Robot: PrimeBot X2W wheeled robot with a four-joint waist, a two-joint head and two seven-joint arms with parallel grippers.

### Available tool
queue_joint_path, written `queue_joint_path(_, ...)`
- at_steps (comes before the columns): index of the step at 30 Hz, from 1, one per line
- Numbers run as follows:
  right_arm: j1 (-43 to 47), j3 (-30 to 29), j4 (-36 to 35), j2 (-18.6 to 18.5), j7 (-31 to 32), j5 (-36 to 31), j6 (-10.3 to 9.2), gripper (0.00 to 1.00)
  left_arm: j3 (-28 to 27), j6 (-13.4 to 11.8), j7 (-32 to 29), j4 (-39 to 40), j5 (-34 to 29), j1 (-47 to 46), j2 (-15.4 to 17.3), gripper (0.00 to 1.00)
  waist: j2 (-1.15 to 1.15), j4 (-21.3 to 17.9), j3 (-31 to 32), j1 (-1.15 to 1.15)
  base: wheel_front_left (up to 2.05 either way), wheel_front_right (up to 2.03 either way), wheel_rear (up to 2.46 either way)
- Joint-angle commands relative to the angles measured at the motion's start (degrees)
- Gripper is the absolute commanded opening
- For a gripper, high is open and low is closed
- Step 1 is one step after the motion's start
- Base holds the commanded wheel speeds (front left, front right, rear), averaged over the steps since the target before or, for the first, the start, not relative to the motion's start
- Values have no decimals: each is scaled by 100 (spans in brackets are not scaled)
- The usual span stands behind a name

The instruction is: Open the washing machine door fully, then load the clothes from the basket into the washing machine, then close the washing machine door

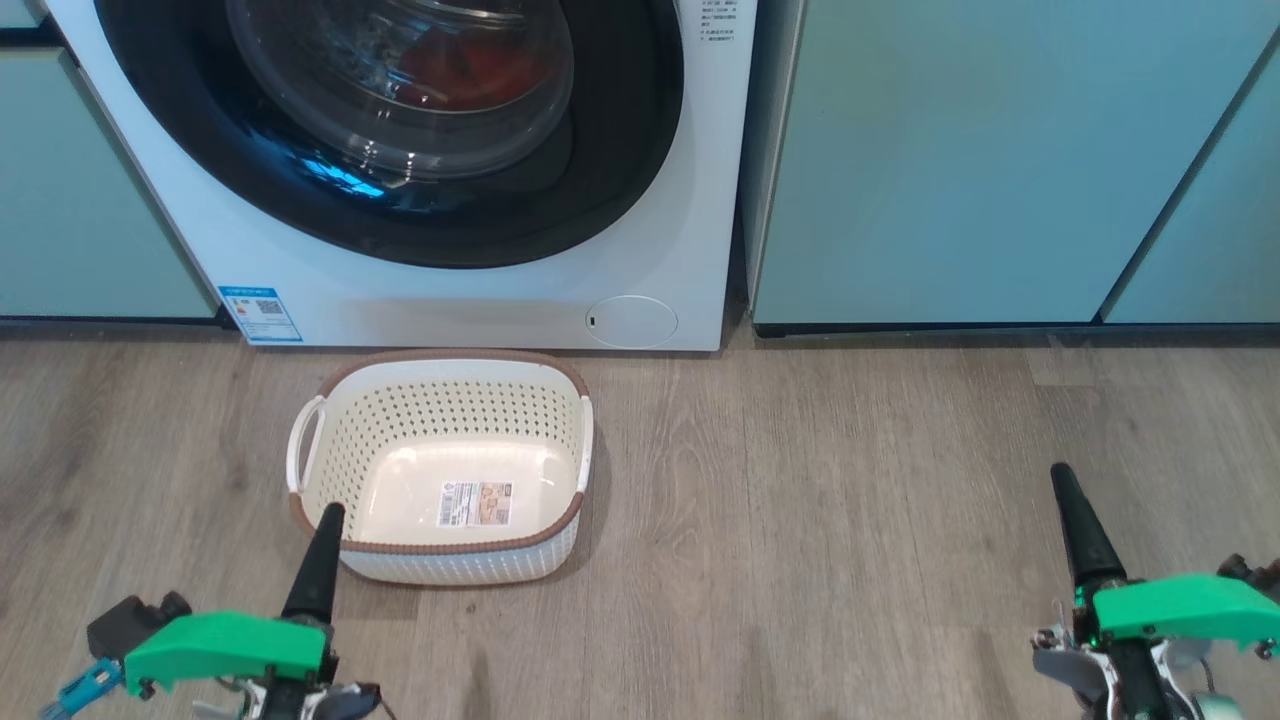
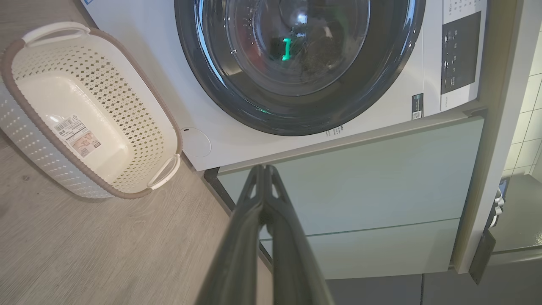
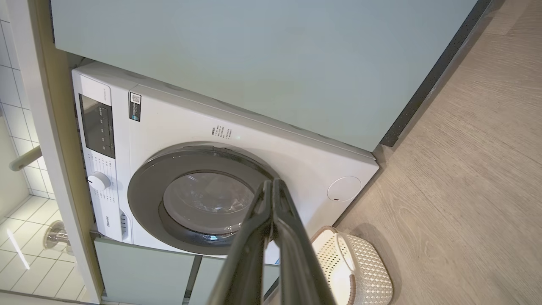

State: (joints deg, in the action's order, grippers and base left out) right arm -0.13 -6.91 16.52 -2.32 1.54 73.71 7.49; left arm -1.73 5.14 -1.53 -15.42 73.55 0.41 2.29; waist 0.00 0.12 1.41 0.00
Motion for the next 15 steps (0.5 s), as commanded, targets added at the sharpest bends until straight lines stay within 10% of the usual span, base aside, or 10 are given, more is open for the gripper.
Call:
queue_joint_path(1,-362,81,-218,-48,49,189,1,0,-181,71,-54,168,175,-349,46,0,0,-1,-9,0,0,0,0)
queue_joint_path(15,-481,60,-233,-51,265,995,0,0,-325,151,-268,152,996,-501,52,0,0,-6,-82,0,0,0,0)
